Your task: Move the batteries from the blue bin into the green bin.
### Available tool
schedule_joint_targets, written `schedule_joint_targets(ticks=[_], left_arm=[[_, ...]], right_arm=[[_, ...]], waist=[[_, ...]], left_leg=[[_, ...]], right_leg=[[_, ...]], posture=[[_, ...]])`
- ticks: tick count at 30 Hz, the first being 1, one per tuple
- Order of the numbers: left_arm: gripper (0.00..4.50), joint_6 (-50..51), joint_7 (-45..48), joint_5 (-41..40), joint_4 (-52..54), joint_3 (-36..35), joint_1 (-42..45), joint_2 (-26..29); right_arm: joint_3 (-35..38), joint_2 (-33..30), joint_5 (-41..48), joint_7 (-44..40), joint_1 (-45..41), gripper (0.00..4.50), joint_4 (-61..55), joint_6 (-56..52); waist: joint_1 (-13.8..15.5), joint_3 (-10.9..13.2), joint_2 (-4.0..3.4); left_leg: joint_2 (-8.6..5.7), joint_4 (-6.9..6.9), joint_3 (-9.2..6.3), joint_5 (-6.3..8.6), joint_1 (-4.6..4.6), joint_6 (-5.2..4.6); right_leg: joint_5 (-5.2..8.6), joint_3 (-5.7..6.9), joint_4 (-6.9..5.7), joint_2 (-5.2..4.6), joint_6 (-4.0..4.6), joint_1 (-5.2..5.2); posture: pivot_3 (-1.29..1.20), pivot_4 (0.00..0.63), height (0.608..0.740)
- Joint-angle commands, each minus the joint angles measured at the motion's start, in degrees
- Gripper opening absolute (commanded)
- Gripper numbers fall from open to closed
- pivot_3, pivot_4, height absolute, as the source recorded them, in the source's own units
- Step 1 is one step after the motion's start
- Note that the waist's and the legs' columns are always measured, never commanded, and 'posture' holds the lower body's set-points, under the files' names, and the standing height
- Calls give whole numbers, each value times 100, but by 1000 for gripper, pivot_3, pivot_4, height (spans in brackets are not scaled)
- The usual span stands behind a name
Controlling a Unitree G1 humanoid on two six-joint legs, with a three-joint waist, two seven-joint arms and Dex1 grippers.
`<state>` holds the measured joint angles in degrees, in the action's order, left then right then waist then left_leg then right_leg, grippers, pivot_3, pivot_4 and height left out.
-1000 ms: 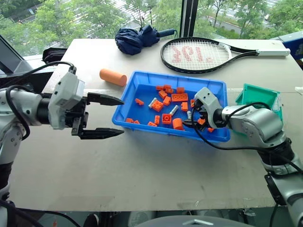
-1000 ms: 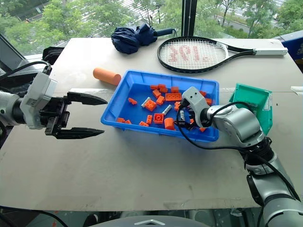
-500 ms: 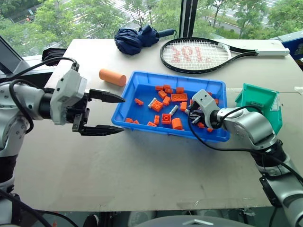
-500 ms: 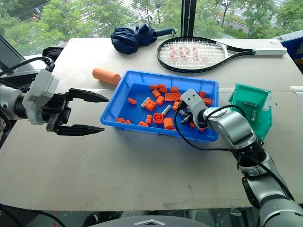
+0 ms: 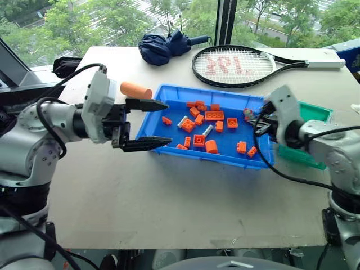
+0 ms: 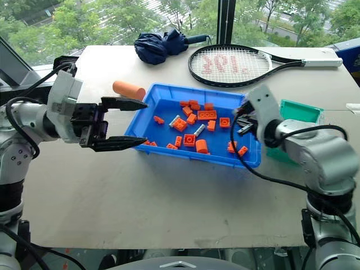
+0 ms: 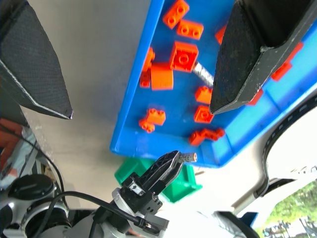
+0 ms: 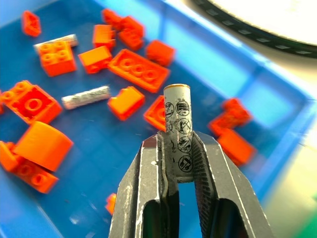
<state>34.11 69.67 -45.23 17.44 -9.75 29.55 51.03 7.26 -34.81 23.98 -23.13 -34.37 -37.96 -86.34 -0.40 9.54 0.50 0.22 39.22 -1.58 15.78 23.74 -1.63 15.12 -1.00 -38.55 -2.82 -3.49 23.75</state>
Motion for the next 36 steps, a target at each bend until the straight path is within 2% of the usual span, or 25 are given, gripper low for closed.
schedule_joint_targets(ticks=[1,5,11,14,15,16,19,22,28,32,36], left_arm=[[4500,140,-333,-235,337,335,357,-472],[4500,113,-534,-120,188,752,888,-1102],[4500,32,-629,145,-127,1113,1470,-1627],[4500,50,-620,185,-153,1090,1530,-1646],[4500,57,-599,204,-147,1058,1505,-1583],[4500,63,-583,218,-142,1035,1485,-1539],[4500,68,-487,353,-150,907,1291,-1197],[4500,-28,-271,695,-327,679,954,-516],[4500,-426,251,1148,-1020,38,451,760],[4500,-389,373,1118,-913,-373,-76,1163],[4500,-297,326,1039,-687,-689,-493,1287]], right_arm=[[847,-699,40,-195,242,51,-417,-255],[1433,-1385,-128,-294,852,51,-126,46],[1499,-1498,-349,-235,1439,51,291,860],[1468,-1504,-394,-236,1615,1412,402,1131],[1427,-1499,-481,-153,1616,1633,463,1259],[1398,-1495,-542,-92,1614,2298,508,1354],[1138,-1419,-365,-245,1248,3532,579,1595],[477,-1150,-155,-707,678,3532,736,2394],[-1268,-466,-724,-1535,-172,3532,1953,4418],[-2217,-125,-1278,-2239,-790,3532,3090,5603],[-2902,142,-1775,-3031,-1473,3532,4432,6654]], waist=[[12,0,1],[0,-2,4],[-63,-3,1],[-55,-3,0],[-53,-3,0],[-53,-3,0],[-55,-3,0],[-86,-2,-1],[-198,7,-5],[-171,11,-10],[-126,18,1]], left_leg=[[-2,2,-2,0,0,0],[-6,4,2,0,-1,0],[-8,3,13,0,-12,-1],[-6,4,12,-1,-12,-1],[-5,4,13,-1,-12,-1],[-4,5,13,-1,-12,-1],[-2,6,12,-1,-12,0],[-2,6,9,-1,-12,0],[8,-1,12,0,-21,0],[7,-1,18,-2,-9,2],[4,3,9,-8,2,13]], right_leg=[[0,2,1,0,0,-3],[0,-2,2,2,0,-7],[0,-17,-12,7,0,-6],[0,-17,-13,9,1,-6],[0,-18,-13,8,0,-6],[0,-18,-13,7,0,-6],[0,-17,-13,7,0,-6],[1,-15,-12,7,0,-6],[2,-19,-13,21,2,-3],[1,-22,-3,11,0,5],[1,-5,3,2,0,5]], posture=[[0,150,740],[0,150,740],[0,150,740],[0,150,740],[0,150,740],[0,150,740],[0,150,740],[0,150,740],[0,150,740],[0,150,740],[0,150,740]])
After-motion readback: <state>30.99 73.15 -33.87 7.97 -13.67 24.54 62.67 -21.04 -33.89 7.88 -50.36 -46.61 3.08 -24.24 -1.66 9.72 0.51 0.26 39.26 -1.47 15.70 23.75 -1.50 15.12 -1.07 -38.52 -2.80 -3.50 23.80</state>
